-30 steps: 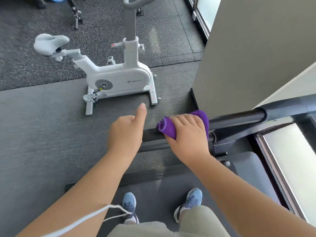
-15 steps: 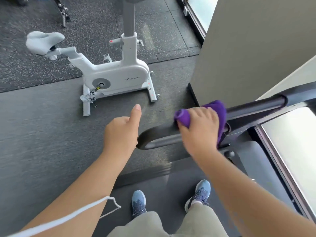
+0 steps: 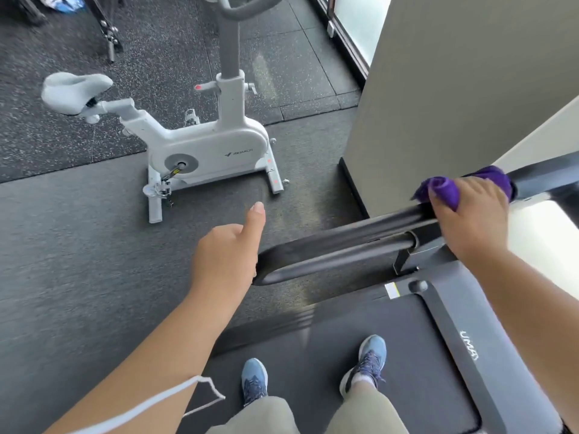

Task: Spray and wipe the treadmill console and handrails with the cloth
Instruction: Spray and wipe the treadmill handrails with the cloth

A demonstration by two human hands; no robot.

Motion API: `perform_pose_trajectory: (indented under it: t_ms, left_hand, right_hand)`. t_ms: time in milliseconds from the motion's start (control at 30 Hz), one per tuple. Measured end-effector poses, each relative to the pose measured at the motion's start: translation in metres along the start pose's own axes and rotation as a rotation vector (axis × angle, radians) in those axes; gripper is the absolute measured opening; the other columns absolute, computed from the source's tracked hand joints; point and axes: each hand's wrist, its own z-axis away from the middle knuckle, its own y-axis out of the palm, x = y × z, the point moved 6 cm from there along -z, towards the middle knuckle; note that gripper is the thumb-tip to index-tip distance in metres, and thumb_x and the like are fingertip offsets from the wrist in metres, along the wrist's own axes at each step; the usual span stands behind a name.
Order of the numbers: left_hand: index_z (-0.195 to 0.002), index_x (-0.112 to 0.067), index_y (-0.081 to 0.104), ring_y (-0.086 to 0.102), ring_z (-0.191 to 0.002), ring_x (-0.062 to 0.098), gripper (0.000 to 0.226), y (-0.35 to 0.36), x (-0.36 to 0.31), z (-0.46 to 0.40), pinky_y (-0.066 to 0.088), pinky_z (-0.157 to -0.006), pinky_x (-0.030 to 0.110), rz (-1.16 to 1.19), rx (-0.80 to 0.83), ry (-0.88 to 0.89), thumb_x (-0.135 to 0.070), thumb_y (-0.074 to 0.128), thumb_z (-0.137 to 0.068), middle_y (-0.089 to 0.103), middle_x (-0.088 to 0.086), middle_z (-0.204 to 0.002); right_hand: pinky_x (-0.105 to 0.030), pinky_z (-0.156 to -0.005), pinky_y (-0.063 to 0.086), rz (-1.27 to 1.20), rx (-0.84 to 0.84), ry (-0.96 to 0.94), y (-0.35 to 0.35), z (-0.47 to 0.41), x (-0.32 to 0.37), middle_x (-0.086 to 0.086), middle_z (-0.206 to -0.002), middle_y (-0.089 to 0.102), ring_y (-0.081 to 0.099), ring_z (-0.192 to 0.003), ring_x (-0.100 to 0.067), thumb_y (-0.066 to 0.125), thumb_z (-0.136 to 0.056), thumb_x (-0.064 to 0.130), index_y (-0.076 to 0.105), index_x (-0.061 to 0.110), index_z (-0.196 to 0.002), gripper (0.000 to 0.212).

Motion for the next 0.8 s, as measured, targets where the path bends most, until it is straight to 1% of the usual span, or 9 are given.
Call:
perform_pose_trajectory:
  t_ms: [100, 200, 333, 433, 500, 633, 700, 767, 800]
  left_hand:
    - [-0.047, -0.016, 0.038, 0.071, -0.068, 0.041, 0.077, 0.003, 0.003, 0.003, 0.058, -0.08, 0.052, -0.001, 0.0, -0.028, -0.074, 0.038, -0.099, 0.057, 0.002, -0.046]
    - [-0.05, -0.015, 0.04, 0.072, -0.07, 0.042, 0.077, 0.007, 0.004, 0.003, 0.058, -0.08, 0.052, -0.022, 0.012, -0.034, -0.074, 0.039, -0.099, 0.058, 0.007, -0.048]
    - [-0.054, -0.013, 0.045, 0.072, -0.068, 0.042, 0.079, 0.009, 0.004, 0.0, 0.059, -0.081, 0.056, -0.088, 0.027, 0.002, -0.082, 0.032, -0.089, 0.067, 0.024, -0.064]
    - [-0.056, -0.011, 0.047, 0.072, -0.069, 0.042, 0.079, 0.004, 0.006, -0.006, 0.058, -0.08, 0.054, -0.14, 0.017, 0.011, -0.077, 0.035, -0.097, 0.069, 0.025, -0.066]
    - [-0.056, -0.011, 0.047, 0.072, -0.069, 0.044, 0.077, -0.001, 0.008, -0.009, 0.057, -0.082, 0.055, -0.154, 0.019, 0.004, -0.074, 0.037, -0.099, 0.066, 0.027, -0.065]
    - [-0.049, -0.01, 0.048, 0.066, -0.049, 0.032, 0.077, -0.005, 0.019, -0.011, 0.059, -0.081, 0.047, -0.129, 0.051, -0.034, -0.064, 0.041, -0.103, 0.058, 0.009, -0.044]
    - [-0.048, -0.01, 0.049, 0.062, -0.043, 0.029, 0.075, -0.005, 0.027, -0.009, 0.059, -0.08, 0.045, -0.123, 0.065, -0.045, -0.061, 0.042, -0.102, 0.057, 0.008, -0.042]
    - [-0.044, -0.012, 0.047, 0.06, -0.042, 0.028, 0.074, -0.007, 0.036, -0.007, 0.059, -0.079, 0.045, -0.114, 0.058, -0.052, -0.06, 0.043, -0.1, 0.055, 0.007, -0.039]
    - [-0.042, -0.014, 0.046, 0.061, -0.042, 0.028, 0.074, -0.009, 0.041, -0.006, 0.059, -0.079, 0.044, -0.114, 0.053, -0.059, -0.06, 0.042, -0.099, 0.055, 0.007, -0.039]
  right_hand:
    - [-0.052, -0.106, 0.039, -0.014, -0.033, 0.141, 0.001, 0.004, 0.024, -0.017, -0.094, 0.07, 0.057, -0.1, -0.04, 0.04, -0.096, 0.047, 0.056, 0.017, -0.078, 0.038]
    - [-0.047, -0.095, 0.039, 0.01, -0.019, 0.011, 0.022, 0.047, 0.093, -0.011, -0.086, 0.069, 0.057, -0.09, -0.037, 0.049, -0.092, 0.043, 0.059, 0.017, -0.077, 0.032]
    - [-0.043, -0.112, 0.032, -0.127, 0.038, -0.191, 0.054, 0.103, 0.178, 0.004, -0.099, 0.07, 0.058, -0.106, -0.027, 0.058, -0.089, 0.043, 0.067, 0.022, -0.093, 0.023]
    - [-0.042, -0.109, 0.036, -0.257, 0.086, -0.178, 0.049, 0.094, 0.176, 0.012, -0.093, 0.069, 0.059, -0.103, -0.022, 0.047, -0.095, 0.05, 0.063, 0.03, -0.084, 0.028]
    - [-0.046, -0.098, 0.044, -0.436, 0.111, -0.17, 0.032, 0.085, 0.162, 0.017, -0.078, 0.062, 0.059, -0.089, -0.019, 0.044, -0.099, 0.051, 0.054, 0.041, -0.072, 0.03]
    - [-0.033, -0.077, 0.043, -0.688, 0.091, -0.116, 0.003, 0.077, 0.141, 0.03, -0.064, 0.056, 0.048, -0.07, -0.003, 0.055, -0.107, 0.027, 0.055, 0.061, -0.065, 0.053]
    - [-0.039, -0.073, 0.044, -0.784, 0.097, -0.006, 0.002, 0.077, 0.131, 0.014, -0.063, 0.054, 0.046, -0.069, -0.013, 0.053, -0.106, 0.036, 0.061, 0.038, -0.066, 0.041]
    - [-0.042, -0.07, 0.046, -0.839, 0.131, 0.106, 0.005, 0.078, 0.126, -0.005, -0.07, 0.053, 0.046, -0.073, -0.023, 0.051, -0.103, 0.047, 0.062, 0.014, -0.077, 0.044]
    - [-0.039, -0.067, 0.043, -0.878, 0.141, 0.151, 0.005, 0.078, 0.126, -0.004, -0.07, 0.05, 0.044, -0.07, -0.021, 0.051, -0.102, 0.049, 0.063, 0.009, -0.083, 0.046]
